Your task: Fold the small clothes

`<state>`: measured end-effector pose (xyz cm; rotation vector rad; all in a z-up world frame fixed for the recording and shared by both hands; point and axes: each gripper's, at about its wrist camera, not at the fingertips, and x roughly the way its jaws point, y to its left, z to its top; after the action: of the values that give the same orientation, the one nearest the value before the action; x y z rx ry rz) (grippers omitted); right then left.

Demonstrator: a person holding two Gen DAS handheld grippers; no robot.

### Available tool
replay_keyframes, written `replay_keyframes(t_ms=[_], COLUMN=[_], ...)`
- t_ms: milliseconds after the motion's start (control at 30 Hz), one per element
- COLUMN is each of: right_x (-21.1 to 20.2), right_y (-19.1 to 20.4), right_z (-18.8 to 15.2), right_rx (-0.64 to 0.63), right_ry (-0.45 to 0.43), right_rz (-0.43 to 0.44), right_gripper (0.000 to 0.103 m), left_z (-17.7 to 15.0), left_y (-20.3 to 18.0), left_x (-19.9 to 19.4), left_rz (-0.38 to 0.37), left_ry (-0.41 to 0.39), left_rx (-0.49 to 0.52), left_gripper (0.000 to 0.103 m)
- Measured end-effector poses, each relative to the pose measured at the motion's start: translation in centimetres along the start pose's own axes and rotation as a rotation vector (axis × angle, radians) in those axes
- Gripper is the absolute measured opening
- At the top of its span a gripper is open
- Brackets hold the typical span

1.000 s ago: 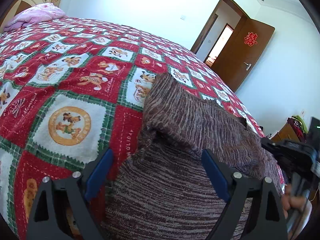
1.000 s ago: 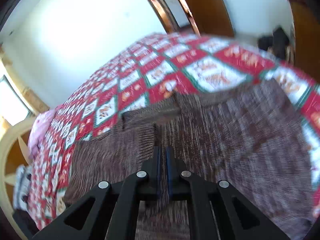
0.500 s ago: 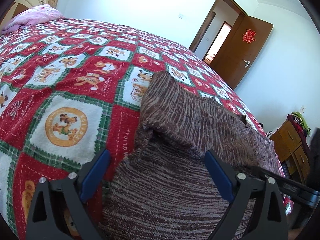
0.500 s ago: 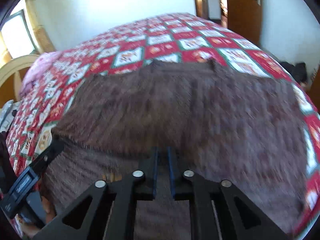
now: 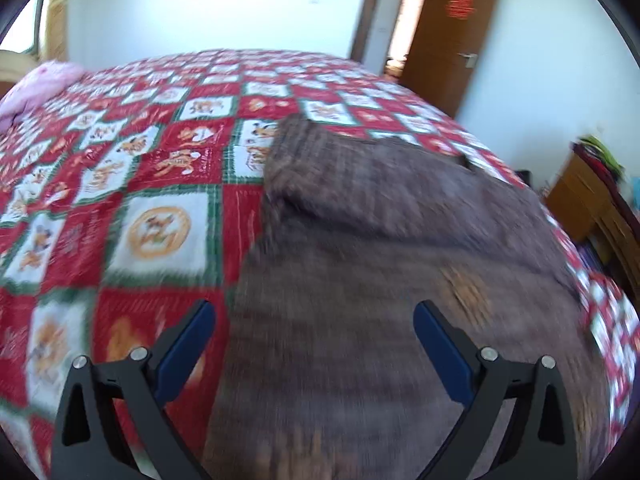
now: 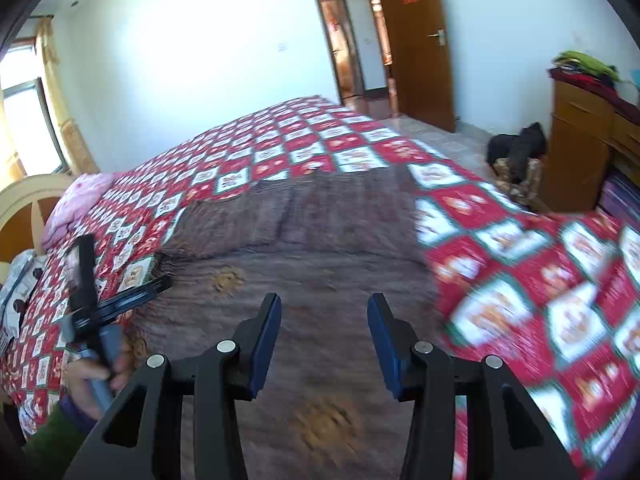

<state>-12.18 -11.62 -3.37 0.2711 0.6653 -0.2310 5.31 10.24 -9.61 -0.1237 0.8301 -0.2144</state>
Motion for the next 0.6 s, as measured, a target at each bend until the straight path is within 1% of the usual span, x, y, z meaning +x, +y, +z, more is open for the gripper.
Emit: replay_keyframes(t_ms=[67,167,300,400,467,533,567,600], right_x=[-1.7,-3.1,-3.9,-3.9,-3.8,-3.7,-3.8,-4.0], right_y=[-1.4,-2.2,-2.3,-2.2,-2.1,-1.9,-1.6,-1.3], right_z=[-1.4,-2.9,-4.1,-4.6,-4.7,-4.9,-4.9,-5.1], right_rx=[0.022,0.033,0.035,0.041,0.056,0.073,0.073,0.064], right_ry=[-0.010,-0.015,-0.013,-0.006,-0.002,-0.001,-0.003,-0.005], right_rz=[-0.009,-0.008,0.018,0.029,0.043,0.064,0.066,0.066], right_gripper=[0.047,0.047,0.047,0.047,0.047,0.047,0.047,0.047], left_z=[-1.6,-4.4,-7.6,-9.7,-10.7,-11.6,-11.9,-12.2], left_y=[0.6,2.8,5.1,5.8,6.0,6.3,6.5,6.4], left_x=[-2.5,-6.4,-9.3,-10.0,-9.8,-9.0,-8.8,-9.1], left_rz=[-0.016,-0.026,-0.025,-0.046,-0.035,-0.033,-0.034,-0.034], left_ry=[0.008,0.022,0.060,0.100,0.127,0.176,0.186,0.170], left_rx=[0.031,0.051,0.047,0.044,0.038,0.026,0.015,0.017], left_gripper=[0.101,0.101,0.101,0.099,0.094,0.084,0.083,0.083])
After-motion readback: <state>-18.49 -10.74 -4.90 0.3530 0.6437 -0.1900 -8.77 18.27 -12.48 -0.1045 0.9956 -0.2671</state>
